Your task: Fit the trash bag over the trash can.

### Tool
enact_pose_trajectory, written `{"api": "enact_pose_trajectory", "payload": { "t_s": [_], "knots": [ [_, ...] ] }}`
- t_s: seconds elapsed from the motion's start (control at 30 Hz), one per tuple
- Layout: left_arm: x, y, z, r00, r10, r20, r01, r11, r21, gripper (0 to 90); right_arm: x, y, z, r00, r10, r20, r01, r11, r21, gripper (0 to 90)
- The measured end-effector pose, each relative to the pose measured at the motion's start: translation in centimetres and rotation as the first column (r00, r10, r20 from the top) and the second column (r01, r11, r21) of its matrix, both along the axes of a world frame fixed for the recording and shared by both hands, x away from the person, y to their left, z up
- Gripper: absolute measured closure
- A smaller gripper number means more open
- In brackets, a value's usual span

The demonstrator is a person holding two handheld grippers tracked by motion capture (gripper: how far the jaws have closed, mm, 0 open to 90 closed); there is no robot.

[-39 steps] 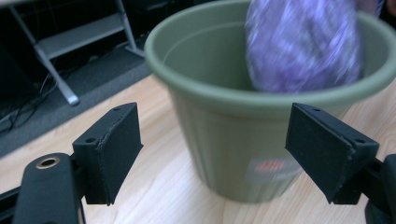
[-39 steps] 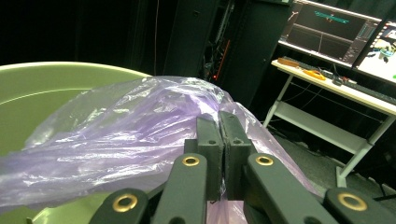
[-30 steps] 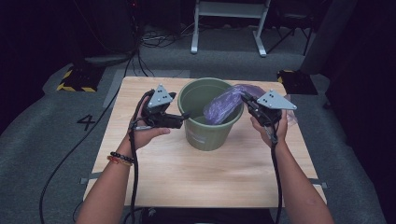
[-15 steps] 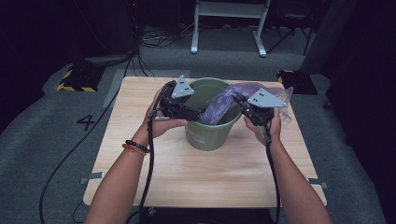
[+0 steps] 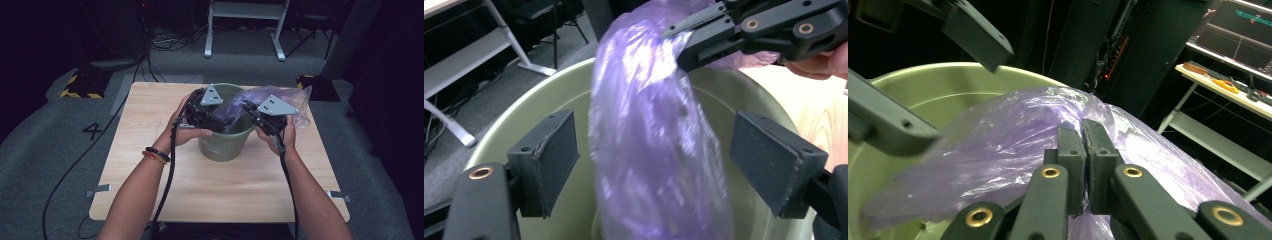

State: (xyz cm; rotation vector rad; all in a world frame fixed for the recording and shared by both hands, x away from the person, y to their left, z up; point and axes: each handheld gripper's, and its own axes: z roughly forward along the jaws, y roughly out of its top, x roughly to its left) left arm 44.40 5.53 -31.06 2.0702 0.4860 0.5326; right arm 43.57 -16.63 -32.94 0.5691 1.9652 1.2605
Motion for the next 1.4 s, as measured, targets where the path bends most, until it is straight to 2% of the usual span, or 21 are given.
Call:
{"api": "enact_pose_trajectory", "payload": {
  "t_s": [0.03,0.1,0.2,0.23,0.37,0.47,0.63,0.73,0.87,0.97,1.1,1.2,1.4],
  "knots": [
    [0.0,-0.2,0.0,1.0,-0.006,0.001,0.006,0.9999,0.01,20.3,-0.1,0.1,0.0,1.0,0.003,0.001,-0.003,1.0,0.001,87.2],
    [-0.1,-0.6,-0.1,0.9999,-0.002,0.011,0.002,0.9997,0.023,27.7,-0.3,0.2,0.1,0.9998,0.017,0.003,-0.017,1.0,0.004,86.9],
    [0.0,-0.9,-0.3,0.9999,0.002,0.011,-0.003,0.998,0.064,47.3,-0.7,0.4,0.2,0.9992,0.04,0.007,-0.039,0.999,-0.005,86.7],
    [0.0,-0.9,-0.3,1.0,0.0,0.009,-0.001,0.9974,0.072,51.5,-0.8,0.4,0.2,0.999,0.045,0.009,-0.045,0.999,-0.008,86.6],
    [0.1,-1.0,-0.7,0.9996,-0.01,0.027,0.007,0.9949,0.101,74.0,-1.1,0.3,0.3,0.9974,0.072,0.002,-0.072,0.997,0.016,84.7],
    [-0.1,-1.1,-0.9,0.9989,-0.026,0.039,0.021,0.9936,0.111,84.5,-1.2,0.3,0.2,0.997,0.077,-0.002,-0.077,0.997,0.012,82.0],
    [-0.1,-1.0,-1.1,0.9986,-0.018,0.05,0.013,0.9937,0.112,88.9,-1.4,-0.1,0.1,0.9968,0.079,-0.011,-0.079,0.996,0.034,74.2],
    [0.1,-0.8,-1.2,0.9985,-0.007,0.054,0.001,0.9936,0.113,89.2,-1.5,-0.6,0.1,0.9987,0.048,-0.015,-0.048,0.998,0.042,57.9],
    [0.1,-0.4,-1.0,0.9981,-0.002,0.062,-0.005,0.994,0.109,89.4,-1.9,-2.0,0.4,0.9996,-0.002,-0.027,0.004,0.998,0.06,41.3],
    [0.2,-0.4,-1.1,0.9983,0.007,0.058,-0.014,0.9935,0.113,89.4,-2.4,-3.2,0.5,0.9995,-0.028,-0.016,0.029,0.999,0.046,37.6],
    [0.4,-0.2,-1.2,0.9986,0.012,0.052,-0.018,0.9938,0.11,89.4,-2.6,-5.0,0.3,0.9981,-0.05,-0.035,0.052,0.998,0.045,32.5],
    [0.5,0.0,-1.2,0.9987,0.009,0.051,-0.014,0.9938,0.11,89.4,-2.7,-6.5,-0.4,0.9967,-0.068,-0.045,0.07,0.997,0.04,30.6],
    [0.9,0.4,-1.3,0.9989,0.009,0.046,-0.014,0.9929,0.118,89.4,-2.4,-8.4,-2.1,0.9913,-0.118,-0.057,0.118,0.993,-0.014,23.1]
  ]
}}
